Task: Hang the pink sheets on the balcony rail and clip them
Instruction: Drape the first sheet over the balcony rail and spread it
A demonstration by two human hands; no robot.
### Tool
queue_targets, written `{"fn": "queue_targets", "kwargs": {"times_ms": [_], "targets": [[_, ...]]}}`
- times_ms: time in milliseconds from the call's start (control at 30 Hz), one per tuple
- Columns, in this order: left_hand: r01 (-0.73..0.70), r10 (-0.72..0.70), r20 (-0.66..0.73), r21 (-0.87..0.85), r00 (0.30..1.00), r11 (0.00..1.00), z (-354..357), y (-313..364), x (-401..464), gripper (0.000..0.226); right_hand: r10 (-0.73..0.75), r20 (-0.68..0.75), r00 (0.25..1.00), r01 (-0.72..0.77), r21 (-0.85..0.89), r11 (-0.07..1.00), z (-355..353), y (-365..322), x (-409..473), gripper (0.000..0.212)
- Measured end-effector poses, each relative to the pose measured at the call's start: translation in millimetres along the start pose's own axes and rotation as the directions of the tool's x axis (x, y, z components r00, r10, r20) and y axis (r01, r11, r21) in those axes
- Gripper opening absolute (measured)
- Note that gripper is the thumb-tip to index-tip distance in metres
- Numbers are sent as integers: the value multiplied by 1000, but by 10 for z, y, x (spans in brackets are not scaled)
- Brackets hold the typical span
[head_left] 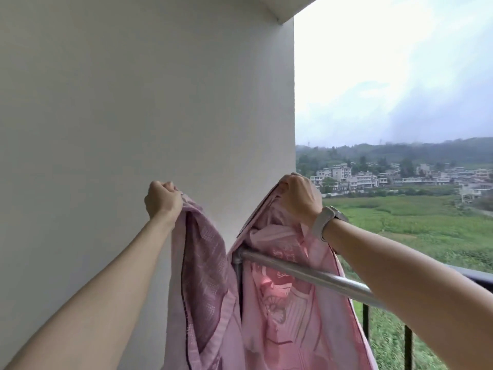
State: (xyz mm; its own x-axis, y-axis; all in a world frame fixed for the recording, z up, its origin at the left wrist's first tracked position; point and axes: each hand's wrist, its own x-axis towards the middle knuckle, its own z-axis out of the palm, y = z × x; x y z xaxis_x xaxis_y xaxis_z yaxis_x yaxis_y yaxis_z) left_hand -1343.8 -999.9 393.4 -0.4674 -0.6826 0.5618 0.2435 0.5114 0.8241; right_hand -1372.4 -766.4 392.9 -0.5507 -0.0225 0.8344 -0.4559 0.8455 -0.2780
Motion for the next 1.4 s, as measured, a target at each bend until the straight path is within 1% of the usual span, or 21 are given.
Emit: {"fn": "queue_targets", "kwargs": {"times_ms": [100, 167, 233, 367, 400, 467, 533, 633, 700, 800, 867, 933, 967, 1033, 1100, 1167, 1200, 1267, 1333, 1367, 1400], "targets": [[-20, 20, 28, 14, 999, 1000, -55, -34, 29, 20, 65, -181, 981, -41, 134, 990, -328, 17, 212, 21], [-214, 167, 192, 260, 967, 942, -3, -101, -144, 21, 107, -265, 958, -49, 216, 975, -461, 75, 227, 21], [-422, 277, 352, 455, 894, 784, 45, -120, -400, 29, 90, -279, 956, -20, 245, 969, -533, 171, 137, 19], [-644, 380, 613, 290, 693, 708, 253, -105, -831, 61, 39, -282, 959, 41, 272, 961, -631, 290, -64, 19], [-638, 341, 683, 239, 646, 732, 324, -110, -902, 66, 35, -291, 956, 52, 285, 957, -656, 297, -96, 19], [-489, 250, 773, 88, 583, 868, 454, -127, -1002, 66, 38, -311, 950, 64, 310, 949, -722, 314, -137, 19], [-341, 237, 791, -38, 564, 939, 569, -167, -1073, 52, 61, -337, 940, 54, 321, 946, -802, 363, -190, 19], [-410, 298, 664, 15, 686, 912, 760, -247, -1055, 15, 140, -335, 932, -30, 312, 950, -827, 508, -323, 19], [-404, 304, 559, 61, 771, 913, 806, -301, -1009, 21, 217, -223, 950, -158, 254, 954, -782, 652, -393, 19], [-355, 329, 385, -1, 863, 935, 729, -239, -921, 15, 248, 109, 963, -254, 47, 966, -768, 783, -455, 28], [-407, 407, 285, -62, 868, 911, 599, 6, -860, 11, 161, 265, 951, -211, 173, 962, -766, 715, -462, 38], [-530, 548, 227, -139, 805, 836, 441, 381, -874, 10, 4, 361, 932, -143, 359, 922, -722, 503, -463, 37], [-603, 625, 243, -167, 742, 780, 375, 549, -928, 9, -50, 397, 916, -134, 421, 897, -691, 386, -465, 38], [-682, 704, 327, -201, 630, 704, 278, 690, -1115, 9, -88, 462, 883, -217, 566, 795, -623, 226, -489, 37], [-647, 675, 352, -213, 648, 732, 190, 554, -1343, 7, -62, 562, 824, -363, 610, 705, -594, 207, -571, 33], [-586, 634, 337, -243, 696, 773, 94, 328, -1585, 5, -72, 639, 766, -331, 488, 808, -597, 282, -697, 34], [-573, 622, 384, -247, 683, 781, 64, 216, -1705, 3, -92, 659, 747, -246, 402, 882, -606, 332, -755, 32], [-564, 568, 612, -230, 550, 793, 63, 31, -1918, 21, -119, 669, 733, -65, 243, 968, -650, 451, -841, 21], [-523, 481, 779, -237, 401, 819, 73, -84, -2036, 42, -117, 666, 737, 9, 164, 986, -783, 566, -897, 14], [-505, 478, 775, -241, 414, 829, 81, -104, -2044, 45, -112, 663, 740, 19, 145, 989, -888, 611, -924, 13], [-511, 488, 726, -218, 485, 832, 113, -120, -2028, 48, -105, 652, 751, 17, 139, 990, -1007, 656, -957, 13]]}}
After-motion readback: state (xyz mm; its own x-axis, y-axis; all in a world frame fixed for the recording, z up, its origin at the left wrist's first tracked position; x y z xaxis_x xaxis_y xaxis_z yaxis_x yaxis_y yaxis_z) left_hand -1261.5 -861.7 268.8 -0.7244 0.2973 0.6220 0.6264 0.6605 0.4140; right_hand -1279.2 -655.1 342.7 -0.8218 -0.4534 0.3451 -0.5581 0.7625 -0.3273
